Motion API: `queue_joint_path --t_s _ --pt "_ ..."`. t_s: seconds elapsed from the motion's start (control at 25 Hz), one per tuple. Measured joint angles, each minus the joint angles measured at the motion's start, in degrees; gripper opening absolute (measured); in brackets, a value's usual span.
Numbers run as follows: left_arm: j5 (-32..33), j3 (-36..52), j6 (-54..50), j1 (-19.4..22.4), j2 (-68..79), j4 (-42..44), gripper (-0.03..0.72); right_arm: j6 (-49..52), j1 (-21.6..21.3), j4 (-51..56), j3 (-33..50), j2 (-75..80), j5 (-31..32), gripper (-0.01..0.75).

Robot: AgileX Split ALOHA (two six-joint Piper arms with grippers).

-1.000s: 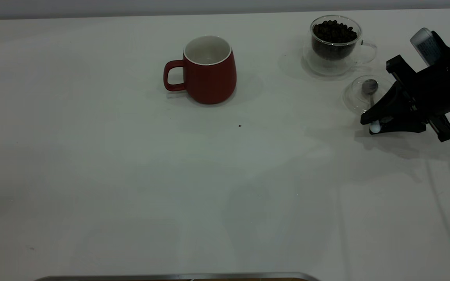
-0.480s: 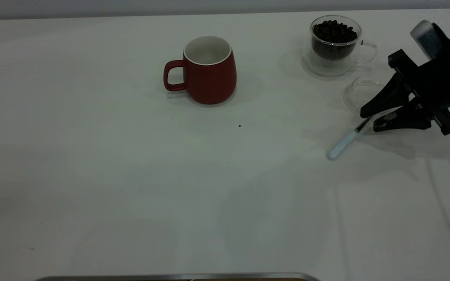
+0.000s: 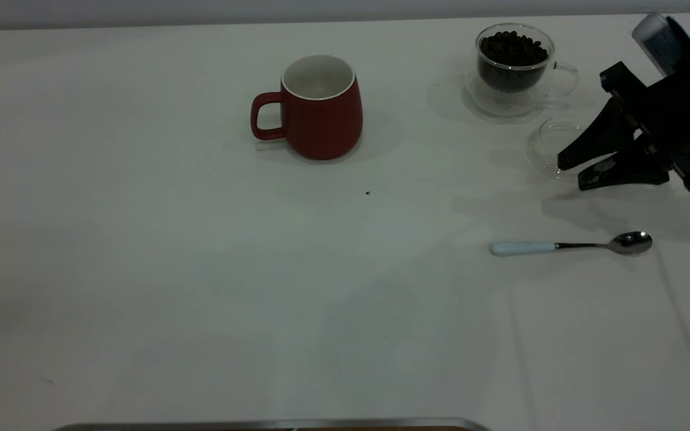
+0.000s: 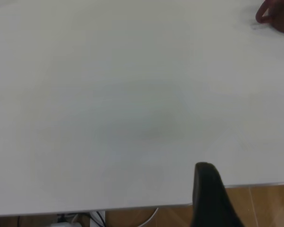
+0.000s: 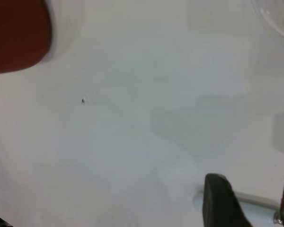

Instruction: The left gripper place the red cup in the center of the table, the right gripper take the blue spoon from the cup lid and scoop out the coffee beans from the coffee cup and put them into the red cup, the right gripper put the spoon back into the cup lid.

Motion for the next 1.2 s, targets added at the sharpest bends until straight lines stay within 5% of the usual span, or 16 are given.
queue_joint_path --t_s 0.44,0.6,0.88,1.2 --pt "0.00 0.00 0.00 0.00 0.00 0.00 0.474 4.46 6.04 -10.40 0.16 -21.22 2.63 0.350" --pt "0.00 0.00 0.00 0.00 0.00 0.00 0.474 14.22 6.23 -23.30 0.16 -38.60 5.40 0.350" --pt "0.00 0.00 0.00 0.00 0.00 0.00 0.474 38.93 6.23 -55.27 1.61 -69.30 20.00 0.350" --pt "0.00 0.00 0.17 0.00 0.00 0.00 0.474 50.33 5.93 -66.43 21.35 -105.11 23.97 0.350"
